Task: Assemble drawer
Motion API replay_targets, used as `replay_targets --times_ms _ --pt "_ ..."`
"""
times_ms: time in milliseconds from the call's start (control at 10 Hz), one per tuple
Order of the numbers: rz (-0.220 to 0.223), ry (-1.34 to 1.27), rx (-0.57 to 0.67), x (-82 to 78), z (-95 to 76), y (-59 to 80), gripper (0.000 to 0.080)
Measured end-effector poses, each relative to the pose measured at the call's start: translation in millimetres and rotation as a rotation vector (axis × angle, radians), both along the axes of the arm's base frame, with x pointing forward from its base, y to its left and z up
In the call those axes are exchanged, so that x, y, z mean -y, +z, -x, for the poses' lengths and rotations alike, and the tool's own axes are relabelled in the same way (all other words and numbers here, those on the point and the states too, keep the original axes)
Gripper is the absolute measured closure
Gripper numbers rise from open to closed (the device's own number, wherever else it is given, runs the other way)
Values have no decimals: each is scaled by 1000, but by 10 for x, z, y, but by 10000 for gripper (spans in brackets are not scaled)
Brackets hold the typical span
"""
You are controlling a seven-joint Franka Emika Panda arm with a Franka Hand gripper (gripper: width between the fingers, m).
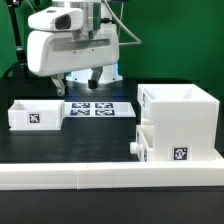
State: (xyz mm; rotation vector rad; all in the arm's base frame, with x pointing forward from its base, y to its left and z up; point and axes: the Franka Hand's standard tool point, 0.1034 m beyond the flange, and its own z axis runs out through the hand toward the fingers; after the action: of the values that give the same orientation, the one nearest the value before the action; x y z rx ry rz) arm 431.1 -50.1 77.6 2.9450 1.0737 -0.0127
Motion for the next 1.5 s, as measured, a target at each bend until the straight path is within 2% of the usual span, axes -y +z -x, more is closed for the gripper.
replay_targets --times_ms 100,800,900,1100,1200,1500 --pt "-3 11 4 -53 -27 -16 151" --pt "-2 -2 14 -41 -15 -15 151" --pt "0 -94 65 -4 71 20 151" --pt "2 -270 88 18 376 45 151" --pt "1 -288 84 -1 418 41 151" --pt "-5 -338 86 5 379 38 151"
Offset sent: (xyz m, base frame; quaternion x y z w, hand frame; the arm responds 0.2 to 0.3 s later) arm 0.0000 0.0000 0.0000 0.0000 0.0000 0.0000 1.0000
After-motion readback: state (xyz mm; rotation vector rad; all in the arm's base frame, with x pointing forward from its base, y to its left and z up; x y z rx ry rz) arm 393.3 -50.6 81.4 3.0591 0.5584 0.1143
